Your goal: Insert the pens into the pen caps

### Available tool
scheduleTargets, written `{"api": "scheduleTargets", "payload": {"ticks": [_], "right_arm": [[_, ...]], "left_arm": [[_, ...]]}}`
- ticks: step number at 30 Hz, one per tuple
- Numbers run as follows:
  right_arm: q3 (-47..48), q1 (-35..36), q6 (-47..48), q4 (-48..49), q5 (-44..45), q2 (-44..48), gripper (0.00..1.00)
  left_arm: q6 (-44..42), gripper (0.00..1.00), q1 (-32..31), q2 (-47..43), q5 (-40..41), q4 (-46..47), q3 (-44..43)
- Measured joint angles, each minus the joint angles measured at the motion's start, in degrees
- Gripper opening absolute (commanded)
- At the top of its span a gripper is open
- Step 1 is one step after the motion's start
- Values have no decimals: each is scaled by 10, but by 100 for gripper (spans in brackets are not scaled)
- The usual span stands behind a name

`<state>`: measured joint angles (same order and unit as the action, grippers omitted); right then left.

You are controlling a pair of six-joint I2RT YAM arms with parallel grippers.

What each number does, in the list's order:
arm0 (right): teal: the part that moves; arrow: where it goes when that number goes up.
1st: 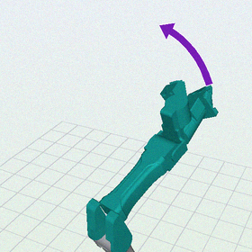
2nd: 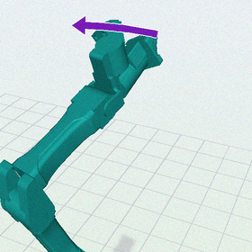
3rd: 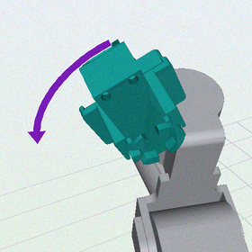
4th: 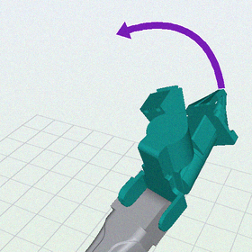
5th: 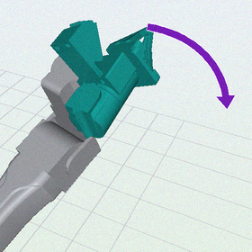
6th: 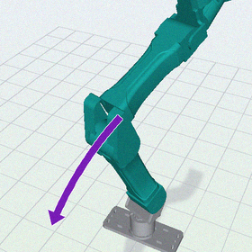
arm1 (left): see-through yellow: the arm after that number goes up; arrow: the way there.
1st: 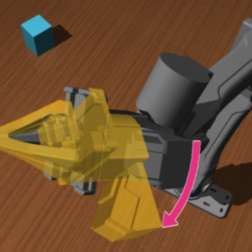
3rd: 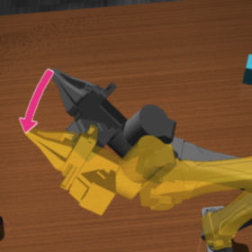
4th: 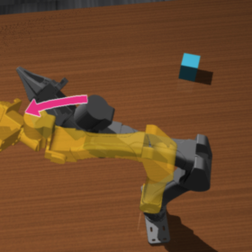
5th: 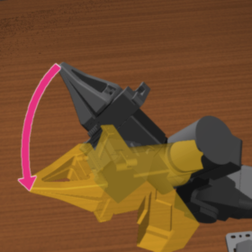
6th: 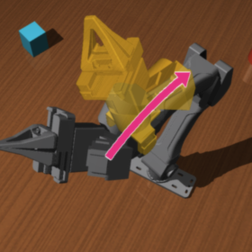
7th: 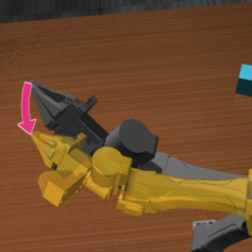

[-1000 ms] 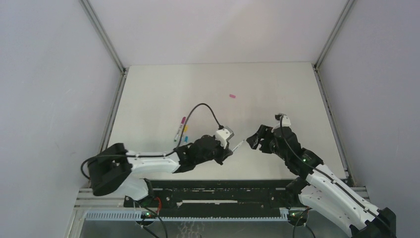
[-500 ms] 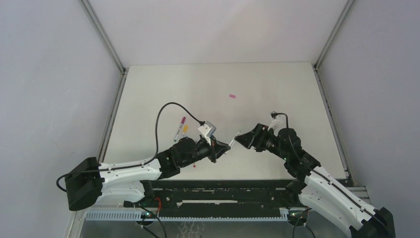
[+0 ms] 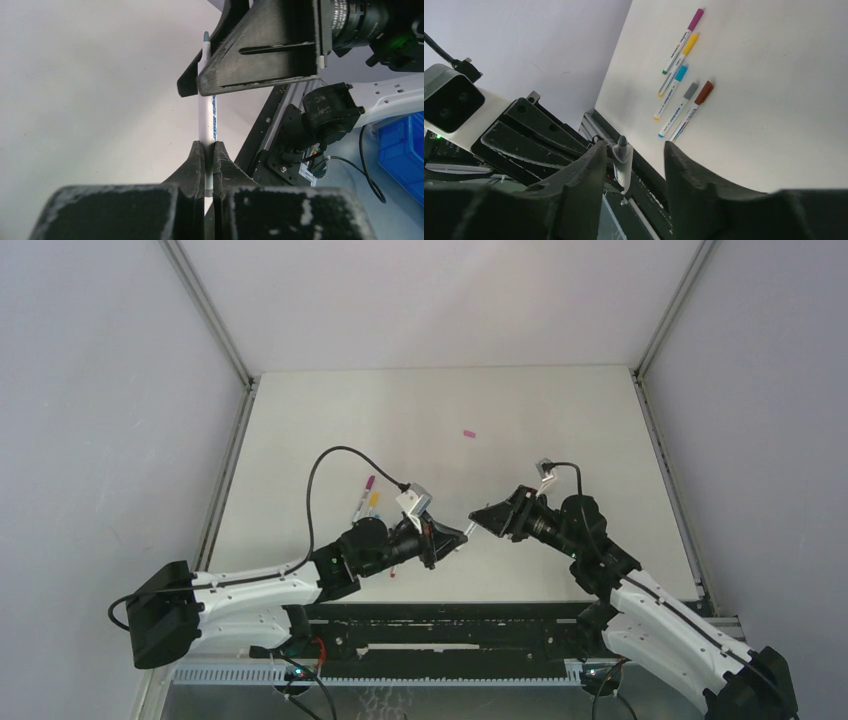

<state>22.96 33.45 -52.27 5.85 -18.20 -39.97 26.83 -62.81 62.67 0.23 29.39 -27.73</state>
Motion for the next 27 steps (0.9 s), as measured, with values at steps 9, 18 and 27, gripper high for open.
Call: {"api": "scheduleTargets", "payload": {"ticks": [9,18,27], "right_arm": [[-3,7,-9,47,-38,-41,0],[-3,13,-1,61,-62,-41,0],[-1,40,28,68,-64,-60,0]], "left_arm": [[0,21,1,7,-24,1,0],[10,29,1,35,-40,-1,-2],[16,29,5,37,-54,-4,-2]]}}
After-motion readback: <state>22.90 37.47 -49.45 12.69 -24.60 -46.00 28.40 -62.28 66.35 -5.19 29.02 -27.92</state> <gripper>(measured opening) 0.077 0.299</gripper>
